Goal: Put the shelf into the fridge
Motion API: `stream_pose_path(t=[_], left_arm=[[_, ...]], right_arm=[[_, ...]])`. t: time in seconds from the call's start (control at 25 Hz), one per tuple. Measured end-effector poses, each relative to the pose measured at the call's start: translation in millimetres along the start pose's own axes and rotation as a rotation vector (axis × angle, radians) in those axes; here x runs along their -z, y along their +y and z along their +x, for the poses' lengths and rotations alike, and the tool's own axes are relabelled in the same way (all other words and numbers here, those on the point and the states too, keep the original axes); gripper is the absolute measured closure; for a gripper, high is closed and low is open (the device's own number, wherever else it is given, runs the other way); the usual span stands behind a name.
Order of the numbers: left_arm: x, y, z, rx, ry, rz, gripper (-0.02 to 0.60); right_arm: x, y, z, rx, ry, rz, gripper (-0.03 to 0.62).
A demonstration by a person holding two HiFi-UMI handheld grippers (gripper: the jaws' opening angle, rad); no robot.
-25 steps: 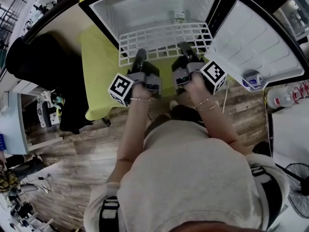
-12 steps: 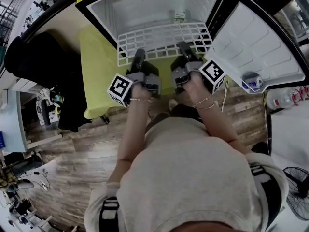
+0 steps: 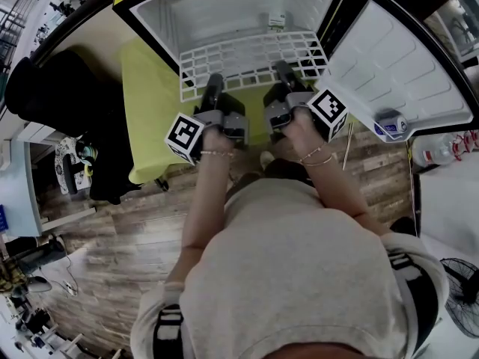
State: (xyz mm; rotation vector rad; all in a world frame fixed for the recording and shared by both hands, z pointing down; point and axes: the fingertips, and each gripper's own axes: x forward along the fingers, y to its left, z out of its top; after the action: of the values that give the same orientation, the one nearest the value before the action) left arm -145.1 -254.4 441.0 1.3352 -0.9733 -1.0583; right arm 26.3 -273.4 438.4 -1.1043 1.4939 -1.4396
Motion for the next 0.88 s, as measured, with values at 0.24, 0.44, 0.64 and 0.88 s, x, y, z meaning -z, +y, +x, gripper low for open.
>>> stream_pose_path(t=[0.24,0.44,0.64,0.88], left_arm=[[1,1,2,0.002,-0.002,0.005,0.548],[4,0,3,0.006,-0.003,0.008,0.548],[3,4,3,0.001,-0.017,0.011,0.548],[4,2,7,0.004,-0.015,0.010,0.548]], right_arm=[[-2,-1,4,0.011,0.012,-0.009,0.563],[-3,-3,4,0.015,0.017,-0.006,0.563],[-4,-4,6,0.012,0.019,0.011,0.565],[-7,-5,11,0.009,0.027,0.029,0.568]])
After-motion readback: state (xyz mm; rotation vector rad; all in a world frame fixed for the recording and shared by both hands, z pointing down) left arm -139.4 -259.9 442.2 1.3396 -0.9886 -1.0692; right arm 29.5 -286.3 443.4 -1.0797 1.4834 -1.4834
